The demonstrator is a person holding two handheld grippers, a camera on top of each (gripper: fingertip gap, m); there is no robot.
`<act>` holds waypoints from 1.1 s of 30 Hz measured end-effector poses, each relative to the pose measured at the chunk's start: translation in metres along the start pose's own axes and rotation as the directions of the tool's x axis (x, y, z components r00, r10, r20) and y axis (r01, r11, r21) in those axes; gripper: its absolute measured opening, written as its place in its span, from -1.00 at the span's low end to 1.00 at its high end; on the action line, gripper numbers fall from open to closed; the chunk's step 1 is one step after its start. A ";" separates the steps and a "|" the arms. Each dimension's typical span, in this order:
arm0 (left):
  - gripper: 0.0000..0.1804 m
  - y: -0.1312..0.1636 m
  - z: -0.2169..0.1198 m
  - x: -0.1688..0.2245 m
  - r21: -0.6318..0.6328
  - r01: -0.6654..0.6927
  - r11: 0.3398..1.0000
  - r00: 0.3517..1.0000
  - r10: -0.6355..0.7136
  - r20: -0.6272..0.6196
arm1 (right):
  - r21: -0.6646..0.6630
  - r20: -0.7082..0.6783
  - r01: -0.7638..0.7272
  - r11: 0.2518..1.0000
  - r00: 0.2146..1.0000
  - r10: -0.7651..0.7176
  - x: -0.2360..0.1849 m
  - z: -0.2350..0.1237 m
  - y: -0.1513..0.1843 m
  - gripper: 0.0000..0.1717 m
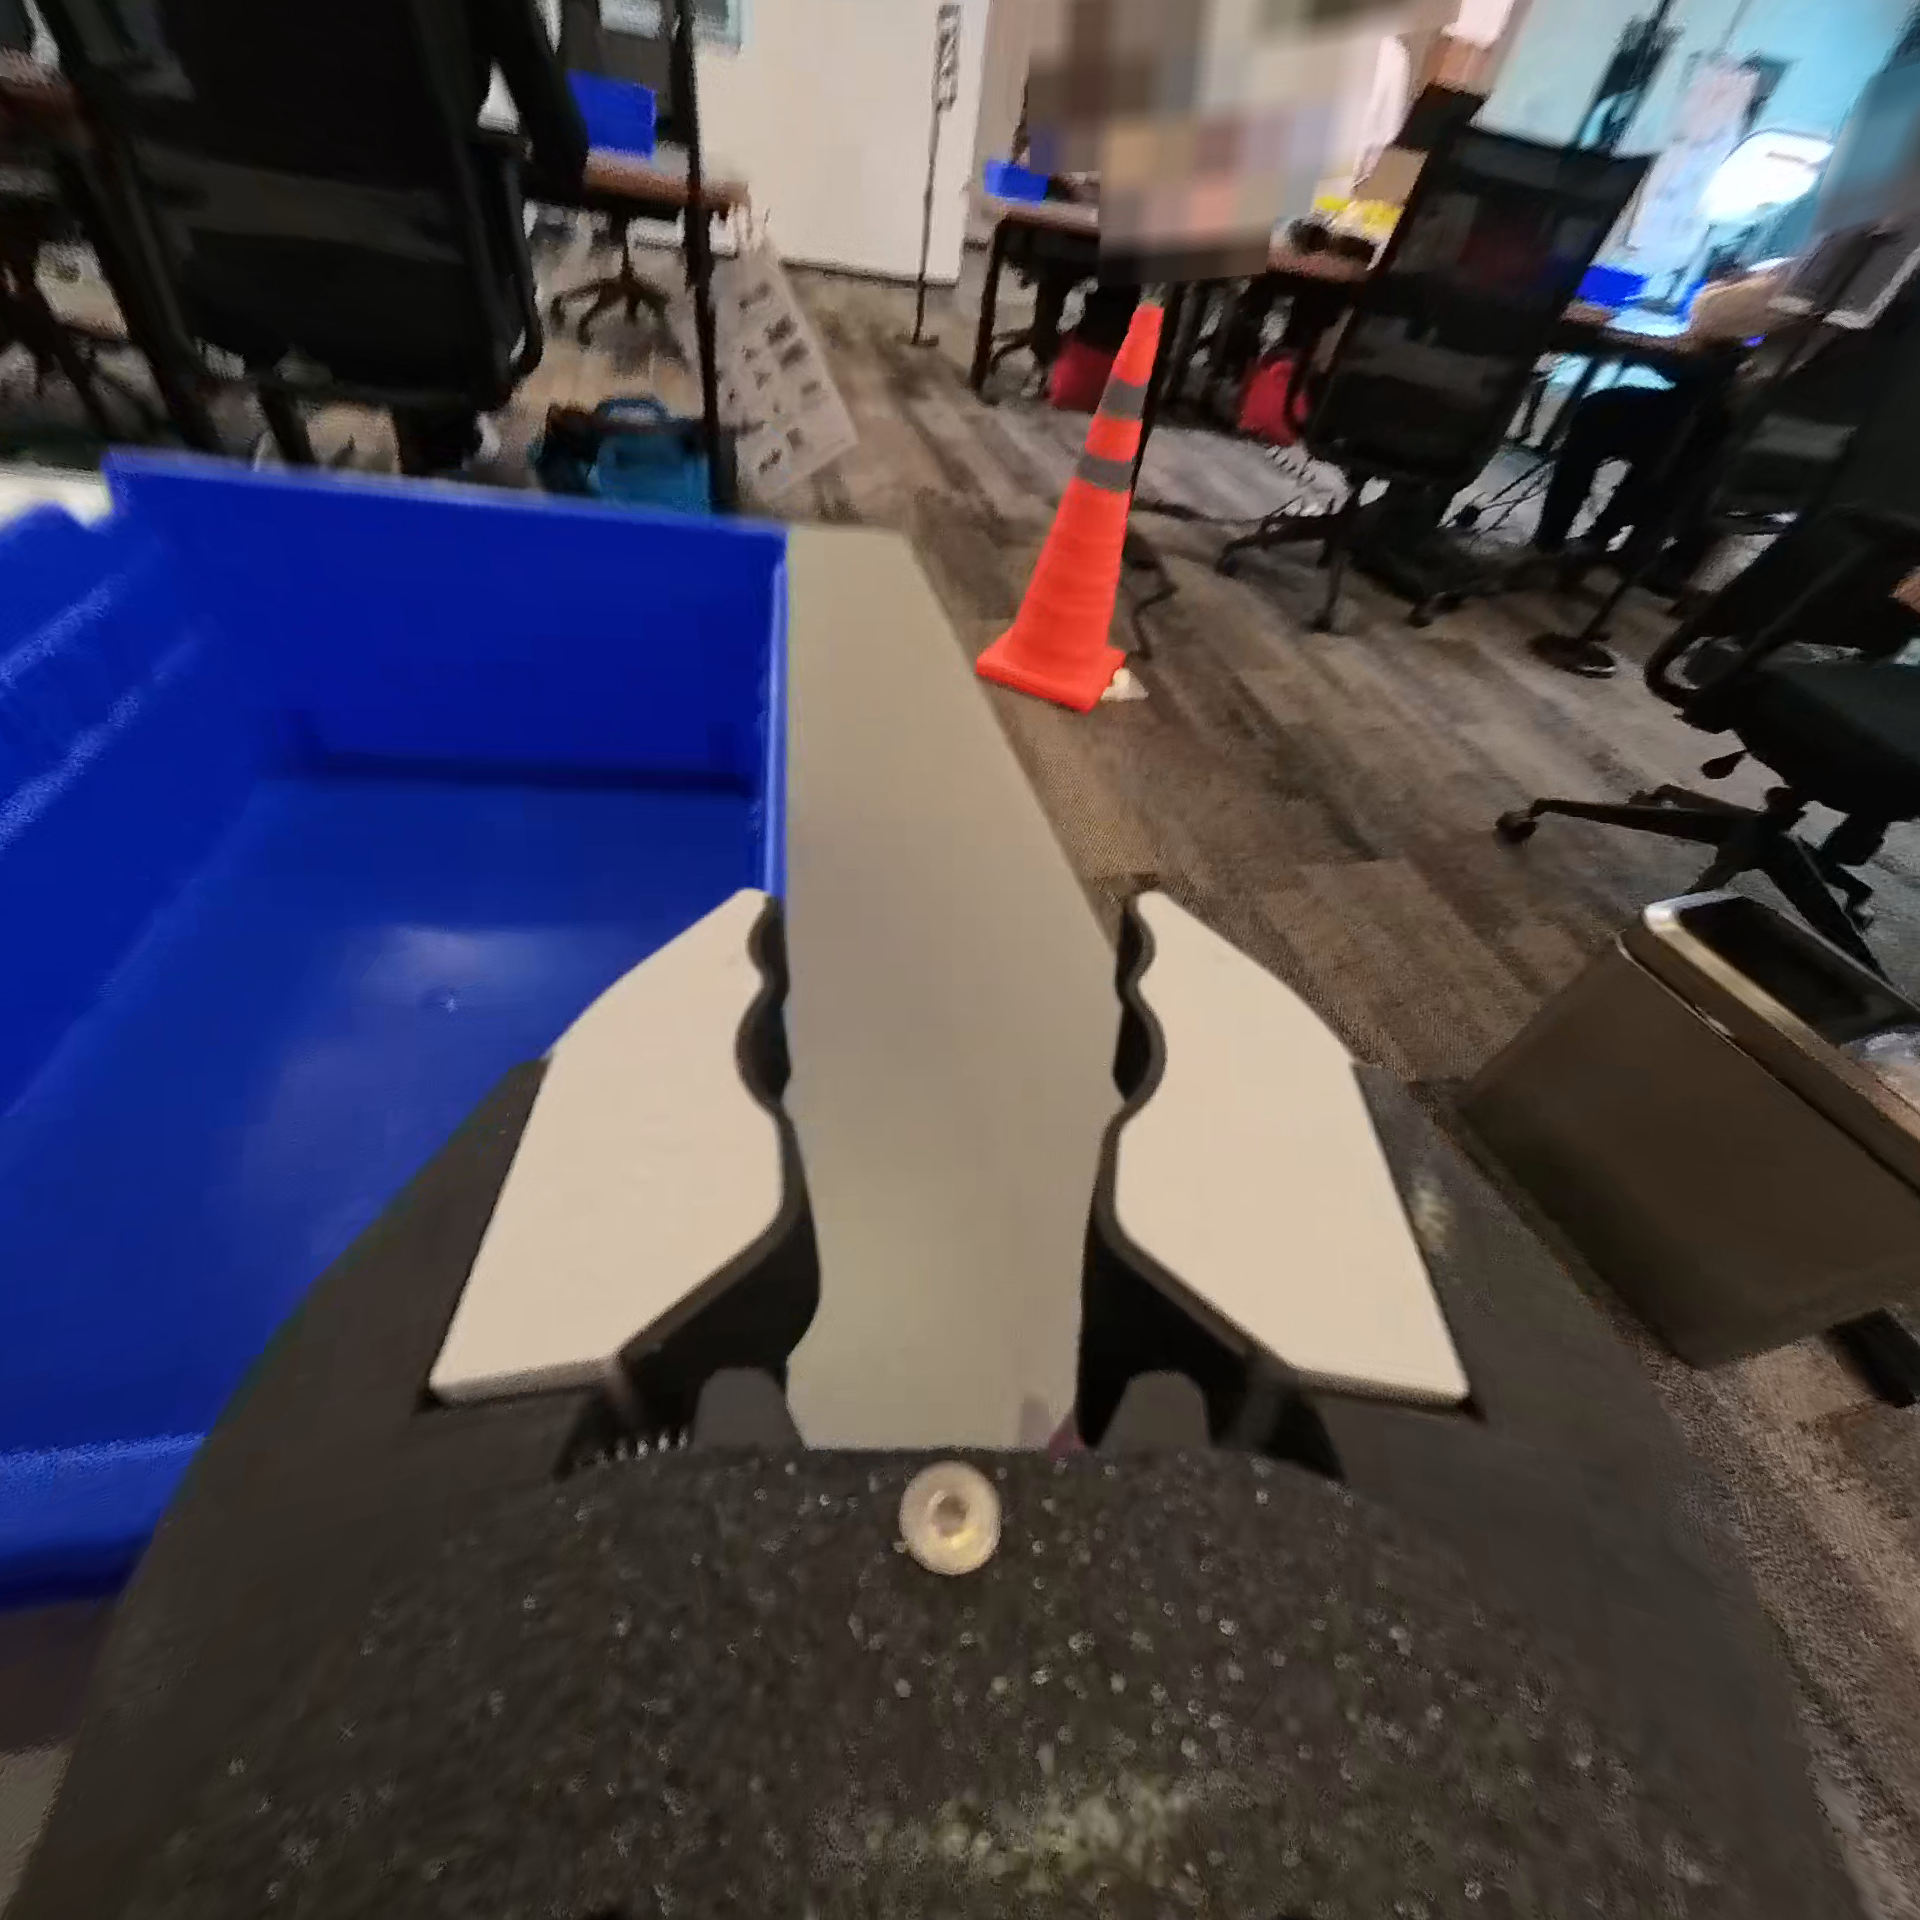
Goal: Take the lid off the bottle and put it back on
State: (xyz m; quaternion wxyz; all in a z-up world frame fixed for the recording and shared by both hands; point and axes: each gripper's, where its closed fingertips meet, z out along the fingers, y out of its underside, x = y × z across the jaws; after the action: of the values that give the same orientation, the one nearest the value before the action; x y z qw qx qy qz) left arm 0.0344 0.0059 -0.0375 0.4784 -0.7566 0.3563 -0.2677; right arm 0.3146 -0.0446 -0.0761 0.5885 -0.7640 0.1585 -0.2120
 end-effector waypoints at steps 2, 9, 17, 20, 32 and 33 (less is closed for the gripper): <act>-0.23 -0.008 -0.043 -0.033 0.043 0.004 0.999 1.000 -0.004 0.017 | 0.066 0.019 -0.070 0.995 0.997 0.069 0.000 -0.016 -0.024 -0.34; -0.16 0.070 -0.131 -0.192 0.024 0.015 1.000 0.932 -0.023 0.361 | 0.134 0.521 -0.238 0.962 0.843 0.136 -0.155 -0.085 -0.103 -0.28; -0.64 0.119 -0.107 -0.214 -0.001 0.089 0.996 0.939 -0.084 0.334 | -0.142 0.473 0.073 0.987 0.881 0.002 -0.333 -0.101 0.011 -0.63; -0.94 0.120 -0.106 -0.226 -0.004 0.083 0.997 0.907 -0.074 0.414 | -0.091 0.416 0.129 0.987 0.906 -0.080 -0.340 -0.102 0.021 -0.94; -0.99 0.099 -0.184 -0.327 0.154 0.094 0.984 0.825 -0.163 0.541 | 0.017 0.445 -0.009 1.000 0.895 0.000 -0.446 -0.130 -0.020 -0.95; -0.99 0.102 -0.196 -0.343 0.164 0.098 0.982 0.815 -0.173 0.553 | 0.019 0.460 -0.007 1.000 0.888 -0.003 -0.465 -0.132 -0.022 -0.95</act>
State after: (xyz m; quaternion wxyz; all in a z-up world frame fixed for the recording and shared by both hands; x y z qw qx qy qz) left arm -0.3469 0.1446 -0.0749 0.5895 -0.7931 0.1260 -0.0875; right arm -0.1532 0.0799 -0.0899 0.6169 -0.7865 0.0132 -0.0259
